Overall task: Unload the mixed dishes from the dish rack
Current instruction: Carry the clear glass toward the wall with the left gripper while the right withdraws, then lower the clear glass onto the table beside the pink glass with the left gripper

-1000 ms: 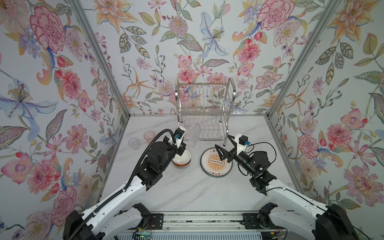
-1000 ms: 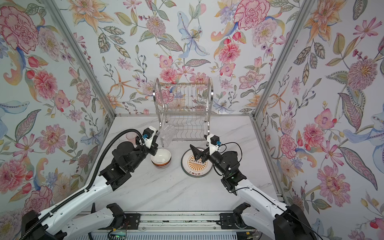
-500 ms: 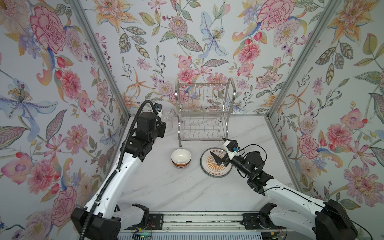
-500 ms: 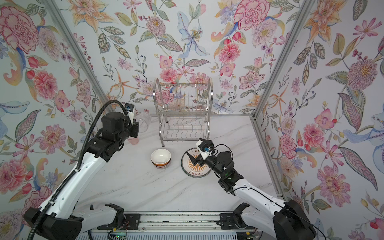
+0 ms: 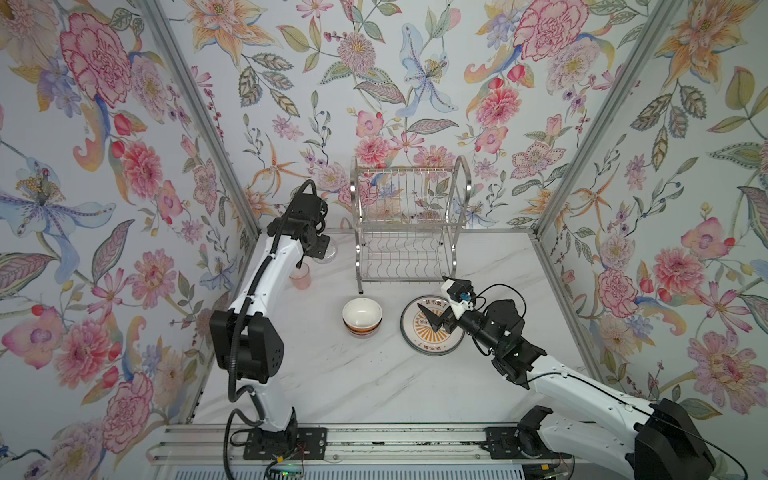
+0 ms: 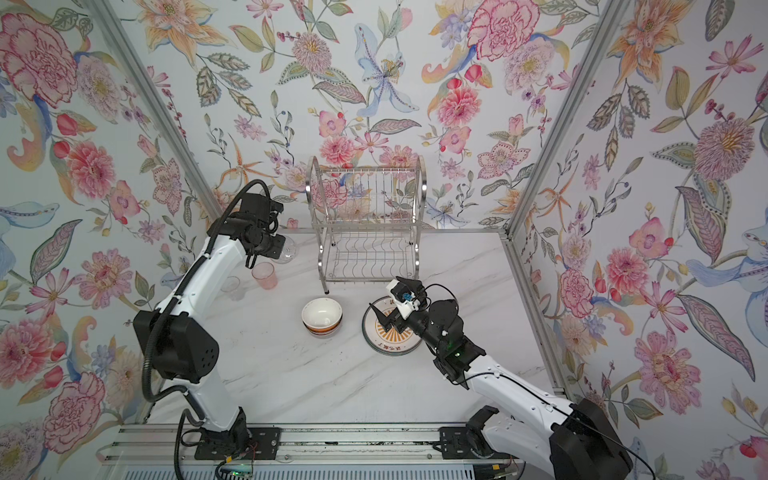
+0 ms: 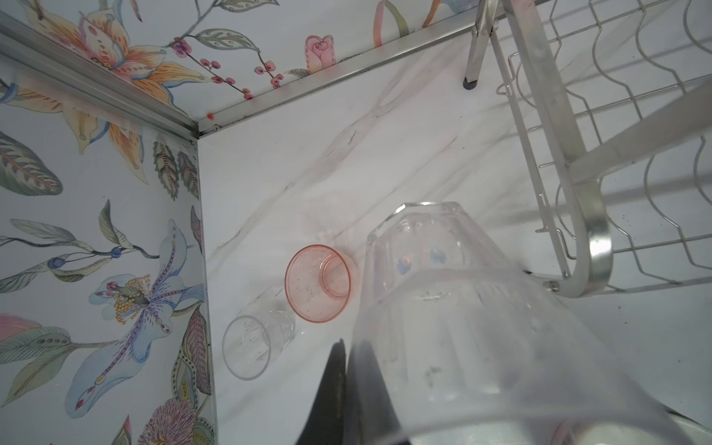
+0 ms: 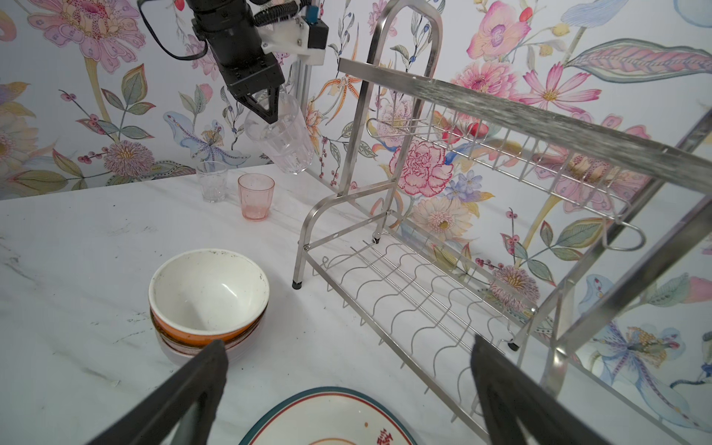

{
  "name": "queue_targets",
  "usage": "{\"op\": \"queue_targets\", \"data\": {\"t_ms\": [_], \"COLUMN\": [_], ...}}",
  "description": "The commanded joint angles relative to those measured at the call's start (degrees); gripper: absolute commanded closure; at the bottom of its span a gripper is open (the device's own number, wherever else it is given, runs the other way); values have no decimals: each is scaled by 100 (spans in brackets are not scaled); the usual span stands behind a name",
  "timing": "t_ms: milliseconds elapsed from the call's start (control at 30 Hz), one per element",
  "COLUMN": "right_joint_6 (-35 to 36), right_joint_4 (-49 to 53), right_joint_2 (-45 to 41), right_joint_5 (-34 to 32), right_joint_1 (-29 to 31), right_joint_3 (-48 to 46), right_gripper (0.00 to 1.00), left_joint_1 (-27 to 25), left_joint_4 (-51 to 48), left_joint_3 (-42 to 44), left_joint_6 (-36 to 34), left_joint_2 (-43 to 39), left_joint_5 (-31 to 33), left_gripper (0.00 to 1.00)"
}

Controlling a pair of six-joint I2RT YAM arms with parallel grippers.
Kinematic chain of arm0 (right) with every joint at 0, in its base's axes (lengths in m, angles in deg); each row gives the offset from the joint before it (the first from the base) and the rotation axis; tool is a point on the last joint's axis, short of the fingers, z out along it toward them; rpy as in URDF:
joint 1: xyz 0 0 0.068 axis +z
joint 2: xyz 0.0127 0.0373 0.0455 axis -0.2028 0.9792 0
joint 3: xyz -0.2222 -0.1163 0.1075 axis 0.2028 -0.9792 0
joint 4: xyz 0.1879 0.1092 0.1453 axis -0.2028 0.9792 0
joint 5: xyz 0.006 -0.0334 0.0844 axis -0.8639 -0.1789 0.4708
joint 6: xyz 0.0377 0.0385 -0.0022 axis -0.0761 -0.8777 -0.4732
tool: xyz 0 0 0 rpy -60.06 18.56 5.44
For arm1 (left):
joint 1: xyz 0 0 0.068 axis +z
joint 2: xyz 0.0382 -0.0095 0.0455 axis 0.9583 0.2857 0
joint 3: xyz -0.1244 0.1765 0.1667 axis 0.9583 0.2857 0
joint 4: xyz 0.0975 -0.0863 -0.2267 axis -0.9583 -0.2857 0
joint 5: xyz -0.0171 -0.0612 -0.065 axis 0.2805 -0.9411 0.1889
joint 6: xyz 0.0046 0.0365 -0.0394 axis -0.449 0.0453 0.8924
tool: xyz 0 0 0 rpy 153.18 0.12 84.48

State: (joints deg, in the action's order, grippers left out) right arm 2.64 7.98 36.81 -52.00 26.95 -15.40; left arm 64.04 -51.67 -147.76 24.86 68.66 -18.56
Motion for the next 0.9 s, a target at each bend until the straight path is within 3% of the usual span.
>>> {"op": "queue_targets", "data": {"t_ms": [0, 100, 333, 867], "right_joint_6": [-5, 8, -56, -250], "right_joint_4": [-55, -47, -89, -34], "right_joint_2": [-124, -99, -134, -318], "right_joint_5": [-222, -212, -380, -584], "right_joint_1": [6, -42, -58, -42], "right_joint_3": [-109, -110, -219, -332], "right_gripper": [1, 1, 1, 1], "left_joint_1": [84, 136, 233, 242], "left_joint_4": [-945, -1326, -1219, -980], "left_joint_3": [-794, -1453, -2072, -1784], "left_joint_6": [-183, -254, -259, -126], "left_joint_2": [713, 1394, 2149, 2508], "left_joint_5": [-32, -43, -385, -409], "left_gripper": [100, 100, 100, 100]}}
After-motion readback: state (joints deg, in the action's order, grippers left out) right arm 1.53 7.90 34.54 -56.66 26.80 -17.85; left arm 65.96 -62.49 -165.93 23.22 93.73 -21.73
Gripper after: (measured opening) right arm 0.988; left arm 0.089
